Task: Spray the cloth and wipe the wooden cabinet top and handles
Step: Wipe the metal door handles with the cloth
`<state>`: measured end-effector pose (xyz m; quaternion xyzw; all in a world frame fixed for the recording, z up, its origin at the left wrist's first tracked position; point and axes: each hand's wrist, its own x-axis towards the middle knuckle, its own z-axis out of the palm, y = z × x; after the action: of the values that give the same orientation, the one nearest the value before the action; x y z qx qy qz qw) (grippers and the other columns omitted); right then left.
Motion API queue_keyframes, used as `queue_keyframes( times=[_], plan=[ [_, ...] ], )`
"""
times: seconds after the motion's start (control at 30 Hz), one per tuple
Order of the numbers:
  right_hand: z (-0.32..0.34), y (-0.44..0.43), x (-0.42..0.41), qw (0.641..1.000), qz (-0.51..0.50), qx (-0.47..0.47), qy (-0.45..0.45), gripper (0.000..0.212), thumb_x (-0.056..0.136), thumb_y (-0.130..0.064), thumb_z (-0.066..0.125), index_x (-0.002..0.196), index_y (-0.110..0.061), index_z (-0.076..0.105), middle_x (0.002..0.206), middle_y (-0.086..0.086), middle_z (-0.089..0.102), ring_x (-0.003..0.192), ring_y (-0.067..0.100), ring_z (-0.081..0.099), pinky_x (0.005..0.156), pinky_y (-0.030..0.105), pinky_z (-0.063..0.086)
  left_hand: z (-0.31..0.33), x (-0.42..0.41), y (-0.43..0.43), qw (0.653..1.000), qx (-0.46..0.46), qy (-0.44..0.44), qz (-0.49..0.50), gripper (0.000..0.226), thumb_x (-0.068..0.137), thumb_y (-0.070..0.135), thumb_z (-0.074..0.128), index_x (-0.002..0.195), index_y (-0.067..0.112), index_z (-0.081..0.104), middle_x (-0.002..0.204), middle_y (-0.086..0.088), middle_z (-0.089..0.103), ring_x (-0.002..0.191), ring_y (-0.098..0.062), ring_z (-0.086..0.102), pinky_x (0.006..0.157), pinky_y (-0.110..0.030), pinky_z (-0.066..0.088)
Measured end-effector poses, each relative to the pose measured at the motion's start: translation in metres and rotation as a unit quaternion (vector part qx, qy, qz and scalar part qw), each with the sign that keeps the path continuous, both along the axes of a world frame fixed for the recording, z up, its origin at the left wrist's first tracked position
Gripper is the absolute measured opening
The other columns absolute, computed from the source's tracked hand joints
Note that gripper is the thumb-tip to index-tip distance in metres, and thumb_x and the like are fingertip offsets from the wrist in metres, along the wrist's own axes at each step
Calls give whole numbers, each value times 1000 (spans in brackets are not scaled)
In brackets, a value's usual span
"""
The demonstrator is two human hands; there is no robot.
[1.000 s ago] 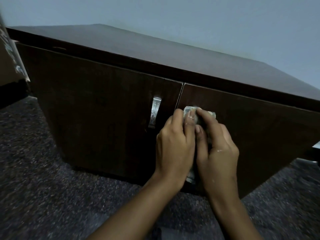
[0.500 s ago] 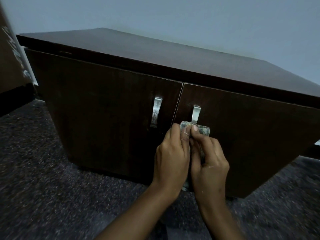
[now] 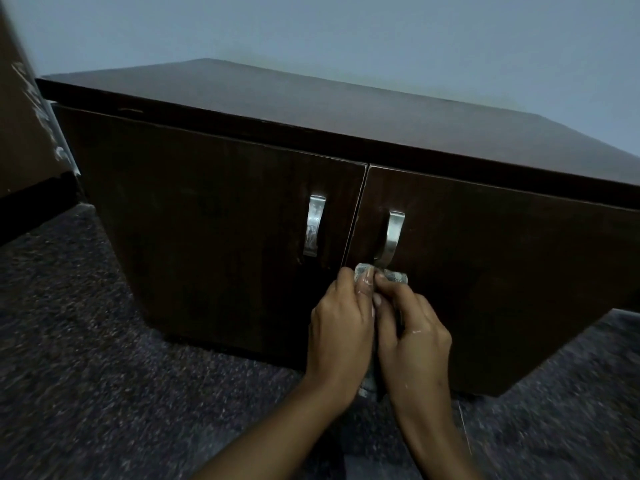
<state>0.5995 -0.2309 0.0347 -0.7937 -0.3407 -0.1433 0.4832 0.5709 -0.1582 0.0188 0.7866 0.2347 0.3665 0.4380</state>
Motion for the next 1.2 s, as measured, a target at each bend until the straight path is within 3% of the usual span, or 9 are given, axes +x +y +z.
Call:
queue_keyframes(
  times=[0.17, 0.27, 0.47, 0.6, 0.73, 0.83, 0.93, 1.1, 1.2],
  plan=[
    [13, -2, -25, 999, 35, 10, 0, 32, 88, -8, 58, 116, -22, 62, 101, -6, 61, 92, -17, 52, 76, -7, 34, 12, -26, 3, 999, -1, -33, 6, 47, 91, 60, 22, 80, 25, 51, 64, 4, 59, 61, -7, 60, 48, -22, 46],
    [31, 12, -33, 997, 67, 42, -15, 38, 89, -6, 56, 123, -23, 55, 105, -17, 51, 98, -27, 44, 77, -9, 32, 32, -37, 20, 994, 64, -88, 26, 40, 90, 53, 23, 82, 22, 47, 63, 5, 58, 56, -9, 59, 48, -33, 47],
    [58, 47, -28, 995, 79, 37, -47, 34, 91, -8, 56, 124, -16, 57, 100, -4, 55, 83, -13, 50, 74, -7, 35, 68, -42, 55, 991, 91, -68, 70, 17, 91, 37, 33, 83, 23, 35, 60, 7, 53, 53, -12, 58, 45, -33, 44],
    [66, 56, -22, 995, 71, 23, -60, 33, 90, -9, 57, 123, -14, 60, 94, 1, 58, 75, -9, 49, 70, -9, 34, 69, -36, 60, 993, 81, -52, 72, 21, 98, 30, 37, 78, 30, 30, 61, 7, 53, 52, -8, 56, 42, -23, 40],
    [62, 58, -18, 995, 68, 26, -72, 33, 89, -8, 60, 121, -13, 61, 90, 0, 58, 73, -10, 49, 69, -10, 34, 64, -32, 63, 994, 84, -40, 61, 17, 98, 30, 34, 82, 26, 32, 60, 6, 53, 51, -11, 57, 40, -25, 39],
    [52, 58, -21, 994, 65, 33, -84, 33, 88, -6, 61, 121, -12, 61, 89, 1, 59, 74, -9, 52, 71, -7, 37, 56, -34, 63, 992, 98, -48, 59, 20, 97, 33, 32, 78, 33, 28, 57, 7, 52, 47, -10, 55, 40, -22, 40],
    [42, 57, -22, 993, 71, 46, -81, 34, 88, -4, 60, 121, -12, 61, 93, 3, 61, 80, -8, 54, 74, -5, 39, 48, -35, 63, 992, 98, -64, 48, 17, 97, 38, 29, 85, 26, 33, 60, 5, 55, 49, -12, 58, 36, -26, 42],
    [27, 59, -22, 992, 70, 60, -84, 29, 87, 0, 60, 114, -9, 63, 101, 3, 62, 92, -19, 51, 79, -6, 36, 32, -33, 61, 990, 100, -89, 45, 25, 93, 48, 22, 88, 26, 32, 62, 3, 57, 53, -11, 59, 36, -27, 42],
    [19, 62, -23, 991, 57, 68, -98, 26, 86, -3, 58, 112, -3, 63, 101, 8, 62, 98, -9, 49, 82, -8, 34, 25, -32, 61, 989, 104, -90, 47, 27, 91, 51, 20, 88, 27, 31, 63, 3, 58, 56, -11, 59, 38, -27, 43]
  ],
)
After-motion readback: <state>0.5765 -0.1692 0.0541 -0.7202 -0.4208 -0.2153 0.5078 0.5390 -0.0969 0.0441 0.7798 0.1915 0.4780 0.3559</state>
